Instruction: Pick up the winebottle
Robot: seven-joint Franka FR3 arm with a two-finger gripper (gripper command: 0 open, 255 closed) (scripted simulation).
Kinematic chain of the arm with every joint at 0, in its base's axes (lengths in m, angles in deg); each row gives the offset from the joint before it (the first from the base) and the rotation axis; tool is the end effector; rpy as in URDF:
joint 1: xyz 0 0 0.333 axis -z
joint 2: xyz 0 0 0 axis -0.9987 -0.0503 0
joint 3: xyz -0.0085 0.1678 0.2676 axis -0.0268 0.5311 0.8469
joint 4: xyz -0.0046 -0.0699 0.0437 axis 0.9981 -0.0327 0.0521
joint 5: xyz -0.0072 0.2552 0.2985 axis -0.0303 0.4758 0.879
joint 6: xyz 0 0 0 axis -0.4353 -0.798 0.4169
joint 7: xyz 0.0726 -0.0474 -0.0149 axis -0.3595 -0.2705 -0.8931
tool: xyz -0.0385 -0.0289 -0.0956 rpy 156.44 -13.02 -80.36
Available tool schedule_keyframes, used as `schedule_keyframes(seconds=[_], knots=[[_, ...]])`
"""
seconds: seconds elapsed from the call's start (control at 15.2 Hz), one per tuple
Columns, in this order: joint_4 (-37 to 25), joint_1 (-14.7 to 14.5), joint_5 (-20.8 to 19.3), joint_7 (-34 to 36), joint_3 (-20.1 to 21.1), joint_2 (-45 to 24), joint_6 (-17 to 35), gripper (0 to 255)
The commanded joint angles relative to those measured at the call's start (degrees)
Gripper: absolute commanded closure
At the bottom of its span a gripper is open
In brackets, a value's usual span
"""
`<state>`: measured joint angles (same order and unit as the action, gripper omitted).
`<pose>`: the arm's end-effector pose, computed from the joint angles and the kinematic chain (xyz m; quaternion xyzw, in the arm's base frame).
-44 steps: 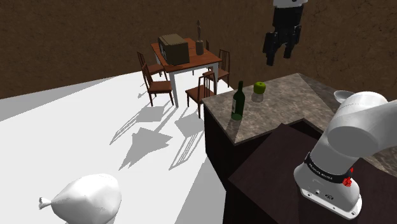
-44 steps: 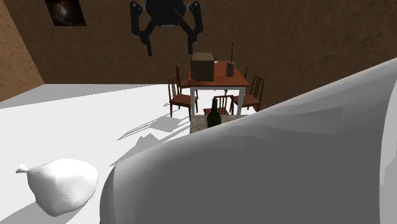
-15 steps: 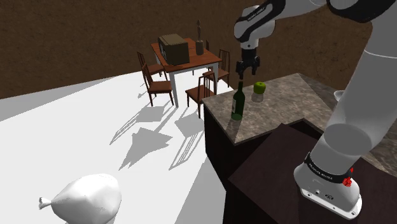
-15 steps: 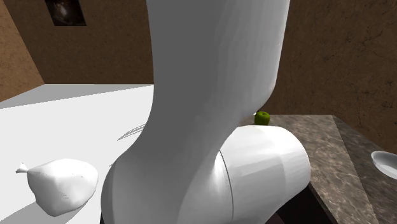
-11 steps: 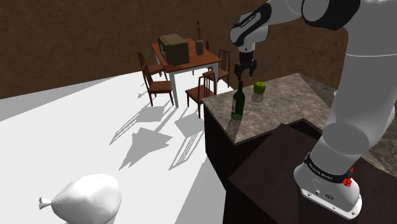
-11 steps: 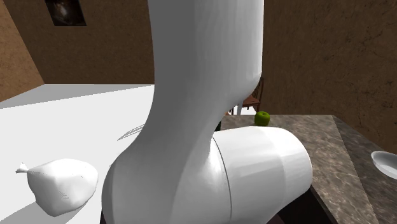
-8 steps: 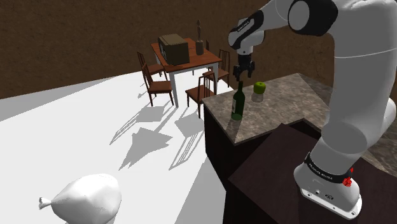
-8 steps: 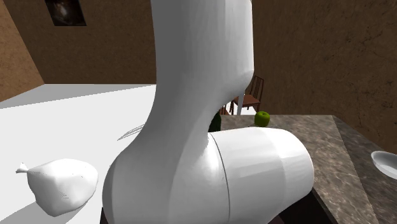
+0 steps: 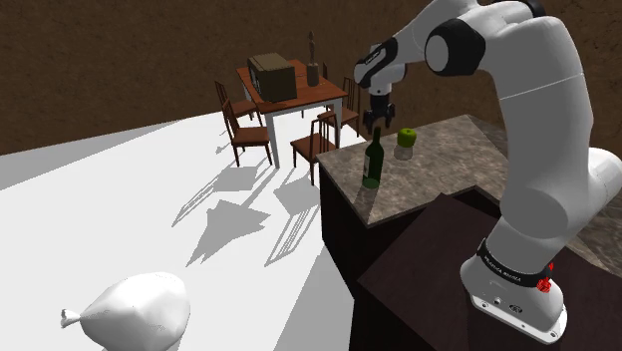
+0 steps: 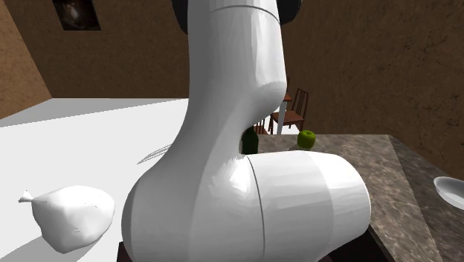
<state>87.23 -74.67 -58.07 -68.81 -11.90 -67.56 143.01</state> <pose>0.6070 -0.3089 0.2772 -0.9887 0.1355 0.0641 0.0052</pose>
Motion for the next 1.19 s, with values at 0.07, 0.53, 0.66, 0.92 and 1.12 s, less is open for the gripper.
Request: schedule_keyframes(seconds=[0.07,0.53,0.66,0.92,1.12], knots=[[0.2,0.1,0.4,-0.1,0.3,-1.4,1.6,0],[0.5,0.2,0.6,-0.2,0.4,-2.0,2.5,255],[0.5,0.2,0.6,-0.2,0.4,-2.0,2.5,255],[0.5,0.2,0.6,-0.2,0.4,-2.0,2.5,255],[0.2,0.1,0.3,-0.1,0.3,-1.2,1.4,255]])
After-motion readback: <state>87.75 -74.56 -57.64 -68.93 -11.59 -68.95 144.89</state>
